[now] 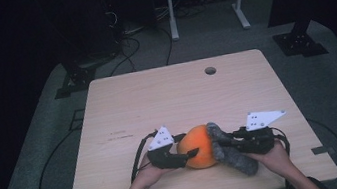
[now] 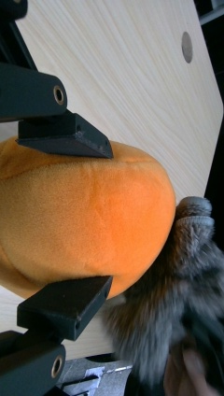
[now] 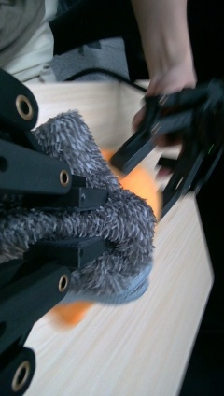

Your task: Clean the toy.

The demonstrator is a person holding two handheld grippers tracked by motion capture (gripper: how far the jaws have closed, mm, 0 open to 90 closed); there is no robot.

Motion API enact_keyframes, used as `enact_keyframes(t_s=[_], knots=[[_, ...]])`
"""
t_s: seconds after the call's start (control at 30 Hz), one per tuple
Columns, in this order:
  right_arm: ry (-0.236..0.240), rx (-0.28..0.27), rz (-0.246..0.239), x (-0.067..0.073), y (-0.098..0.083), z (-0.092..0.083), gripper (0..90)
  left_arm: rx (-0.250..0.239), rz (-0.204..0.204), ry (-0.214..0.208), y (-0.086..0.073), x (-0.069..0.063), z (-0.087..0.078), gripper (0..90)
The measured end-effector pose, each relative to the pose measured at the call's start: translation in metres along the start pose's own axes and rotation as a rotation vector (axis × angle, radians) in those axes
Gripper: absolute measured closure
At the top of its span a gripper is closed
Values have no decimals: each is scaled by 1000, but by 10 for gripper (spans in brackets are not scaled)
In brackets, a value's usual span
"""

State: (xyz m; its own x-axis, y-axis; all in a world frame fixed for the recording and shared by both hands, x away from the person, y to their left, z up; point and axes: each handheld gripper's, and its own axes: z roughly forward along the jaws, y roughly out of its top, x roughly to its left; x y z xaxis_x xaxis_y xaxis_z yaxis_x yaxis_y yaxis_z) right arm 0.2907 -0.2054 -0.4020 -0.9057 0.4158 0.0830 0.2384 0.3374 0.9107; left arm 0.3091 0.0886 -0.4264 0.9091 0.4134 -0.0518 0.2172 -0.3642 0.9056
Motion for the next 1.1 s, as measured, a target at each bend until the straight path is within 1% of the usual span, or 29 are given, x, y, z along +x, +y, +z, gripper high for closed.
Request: enact_keyframes(t_s=[0.07,0.1,0.17,0.2,0.3,0.33,0.37,0.4,0.47,0.53,0.57,0.6,0.63,0.67,0.7,0.73,0.8,0.83,0.87,0.9,0.93,0.97,1.0,1.03,1.1], knots=[[4,32,-43,5,6,10,783,10,13,7,2,-2,-1,249],[0,55,-55,5,6,18,783,15,5,9,3,-1,-2,186],[16,39,-16,-1,3,23,783,27,-26,-6,1,2,-5,115],[15,33,-7,-3,1,25,783,41,-36,-8,-1,4,-6,97],[13,20,15,-7,-2,25,783,103,-53,-4,-8,9,-6,86],[8,18,20,-9,-3,24,783,108,-64,-8,-10,10,-5,114],[6,15,32,-11,-5,22,783,90,-66,-7,-11,10,-5,187],[3,16,40,-13,-8,20,783,81,-55,-2,-11,9,-5,241],[-12,25,47,-16,-12,16,783,71,-38,12,-8,8,-5,304],[-52,55,49,-21,-19,7,782,59,-36,19,-7,7,-5,337],[-67,68,56,-23,-22,3,782,53,-34,24,-6,6,-5,345],[-92,78,69,-26,-26,-3,782,47,-34,23,-6,6,-5,354],[-104,77,80,-28,-28,-7,782,40,-31,25,-5,6,-6,357],[-104,50,94,-28,-29,-16,783,35,-30,28,-4,6,-5,359],[-104,29,86,-26,-27,-20,783,31,-28,25,-3,5,-4,360],[-95,-1,66,-19,-20,-24,783,29,-24,28,-1,4,-3,362],[-68,-41,14,-6,-5,-24,783,19,-20,37,2,1,-1,366],[-58,-48,-9,0,2,-22,783,15,-16,41,4,-2,1,367],[-45,-48,-52,8,11,-17,782,14,-9,42,5,-3,2,370],[-37,-45,-71,12,17,-12,782,13,9,42,7,-7,2,373],[-25,-30,-98,17,25,-2,782,14,19,43,7,-9,2,377],[-26,-20,-113,18,27,3,782,16,31,46,8,-11,2,378],[-28,-3,-125,18,28,9,782,18,36,49,8,-12,2,380],[-29,12,-127,16,27,15,782,23,37,53,7,-12,1,381],[-25,14,-109,11,20,21,782,32,28,49,3,-9,0,383]])
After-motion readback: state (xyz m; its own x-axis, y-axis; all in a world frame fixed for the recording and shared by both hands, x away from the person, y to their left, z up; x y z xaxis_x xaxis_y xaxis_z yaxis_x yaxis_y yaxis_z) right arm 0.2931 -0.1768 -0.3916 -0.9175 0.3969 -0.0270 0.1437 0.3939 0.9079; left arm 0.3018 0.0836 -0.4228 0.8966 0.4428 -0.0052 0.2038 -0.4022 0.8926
